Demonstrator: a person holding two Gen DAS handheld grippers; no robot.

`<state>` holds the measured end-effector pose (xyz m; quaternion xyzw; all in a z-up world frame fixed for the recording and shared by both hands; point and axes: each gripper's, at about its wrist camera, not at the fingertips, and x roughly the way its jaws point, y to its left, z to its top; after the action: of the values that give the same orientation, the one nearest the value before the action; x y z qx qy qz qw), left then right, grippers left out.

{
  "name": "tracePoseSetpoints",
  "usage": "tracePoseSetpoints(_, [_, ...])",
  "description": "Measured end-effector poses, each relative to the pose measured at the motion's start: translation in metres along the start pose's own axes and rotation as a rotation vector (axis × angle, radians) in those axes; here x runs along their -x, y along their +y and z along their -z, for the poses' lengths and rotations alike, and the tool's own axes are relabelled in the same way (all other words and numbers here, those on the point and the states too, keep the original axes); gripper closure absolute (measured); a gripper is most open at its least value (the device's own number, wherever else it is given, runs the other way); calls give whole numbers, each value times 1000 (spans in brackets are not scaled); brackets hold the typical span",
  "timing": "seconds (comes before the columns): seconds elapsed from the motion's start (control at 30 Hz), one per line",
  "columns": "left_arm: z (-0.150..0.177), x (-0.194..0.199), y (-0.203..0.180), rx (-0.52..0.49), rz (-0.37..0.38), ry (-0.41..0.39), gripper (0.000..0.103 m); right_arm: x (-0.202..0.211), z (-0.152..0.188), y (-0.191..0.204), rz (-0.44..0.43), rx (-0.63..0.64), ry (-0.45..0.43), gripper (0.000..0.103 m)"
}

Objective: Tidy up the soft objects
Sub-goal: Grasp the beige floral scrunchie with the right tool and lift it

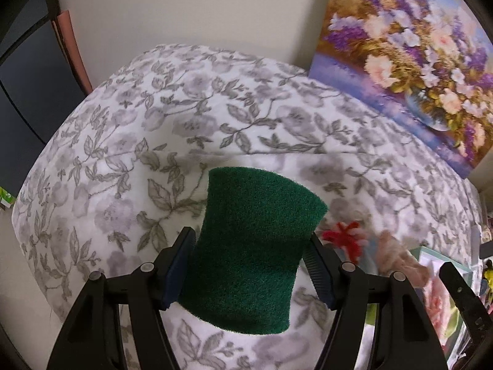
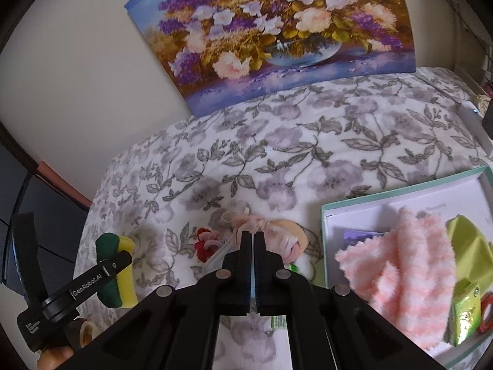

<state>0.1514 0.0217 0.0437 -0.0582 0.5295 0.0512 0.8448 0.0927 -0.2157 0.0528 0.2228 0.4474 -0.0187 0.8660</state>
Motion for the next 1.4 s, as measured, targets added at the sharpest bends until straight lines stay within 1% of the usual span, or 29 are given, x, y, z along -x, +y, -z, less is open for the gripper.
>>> tracePoseSetpoints(0.17, [9,9,-14,-24,-2,4,33,7,3,-8,13,4,0,102])
tracePoseSetpoints(0.37, [15,-1,-21,-34,-13,32,32,-2,4,-18,9,-23,19,102])
tracePoseSetpoints(0.43, [16,-5,-21,-33,-12,44,32,-5,3,-19,8,-31,25,98])
tracePoseSetpoints(0.6, [19,-15,-23,-36,-19,72,32,-10,2,-19,5,-30,24,98])
tracePoseSetpoints(0.7, [20,-18,-25,-41,-16,73,32,-13,1,-18,3,-26,26,97])
tracePoseSetpoints(0.77, [20,-20,-28,-48,-15,75,32,-15,1,-17,4,-22,30,92])
tracePoseSetpoints(0.83, [20,-22,-30,-54,-17,77,32,-16,0,-17,7,-20,31,77])
tracePoseSetpoints(0.87, [20,-24,-31,-60,-20,80,32,-17,0,-17,7,-20,30,75])
tracePoseSetpoints(1.0, [20,-27,-33,-69,-27,84,32,-20,-2,-17,1,-24,31,74])
tracePoseSetpoints(1.1, [20,-29,-34,-73,-31,85,32,-24,-3,-14,-7,-14,40,67])
tracePoseSetpoints(1.17, [20,-31,-35,-78,-34,87,32,-29,-2,-11,-7,6,55,66])
tracePoseSetpoints(1.23, [20,-33,-36,-82,-37,92,32,-37,1,-7,-2,31,81,62])
tracePoseSetpoints(1.4, [21,-38,-37,-88,-43,101,32,-54,9,0,41,90,122,61])
